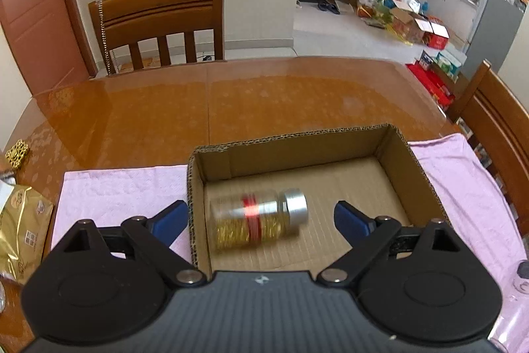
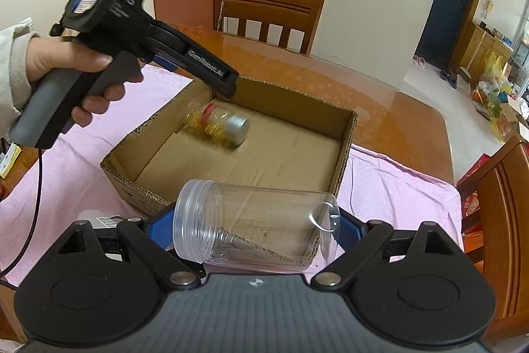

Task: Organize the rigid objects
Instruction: 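Carry the capsule bottle into the box and open the left tool, then lower the clear jar into the box and open the right tool, then grasp the frosted white container with the left tool, then grasp the red S.L toy train with the right tool, then place the white container in the box with the left tool while the right tool carries the train, then lower the red train into the box and open the right tool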

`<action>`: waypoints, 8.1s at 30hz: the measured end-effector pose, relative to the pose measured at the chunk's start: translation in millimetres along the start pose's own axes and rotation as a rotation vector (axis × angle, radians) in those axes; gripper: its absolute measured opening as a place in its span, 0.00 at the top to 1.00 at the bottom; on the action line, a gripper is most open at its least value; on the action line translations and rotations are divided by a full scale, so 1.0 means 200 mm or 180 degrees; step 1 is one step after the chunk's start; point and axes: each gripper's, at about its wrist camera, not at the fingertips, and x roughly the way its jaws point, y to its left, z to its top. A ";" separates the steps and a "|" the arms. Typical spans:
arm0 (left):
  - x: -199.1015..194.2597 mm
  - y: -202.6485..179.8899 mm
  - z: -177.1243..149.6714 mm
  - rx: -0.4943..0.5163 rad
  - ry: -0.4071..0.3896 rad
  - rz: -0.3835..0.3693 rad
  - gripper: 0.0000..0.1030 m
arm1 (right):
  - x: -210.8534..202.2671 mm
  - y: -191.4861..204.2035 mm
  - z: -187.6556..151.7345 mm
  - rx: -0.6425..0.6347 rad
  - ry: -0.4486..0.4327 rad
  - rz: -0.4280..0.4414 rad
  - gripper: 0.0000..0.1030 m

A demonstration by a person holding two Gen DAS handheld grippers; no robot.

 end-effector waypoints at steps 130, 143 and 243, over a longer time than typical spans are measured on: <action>-0.33 -0.08 -1.18 0.0242 0.0323 0.0034 0.13 | 0.11 0.20 -0.87 0.0808 0.0560 -0.0299 0.16; -0.33 -0.09 -1.16 0.0355 0.0339 0.0008 0.13 | 0.10 0.17 -0.85 0.0790 0.0577 -0.0375 0.36; -0.51 0.20 -0.70 -0.0509 -0.0068 0.0423 0.03 | 0.30 -0.08 0.36 -0.0565 -0.0039 0.0197 0.45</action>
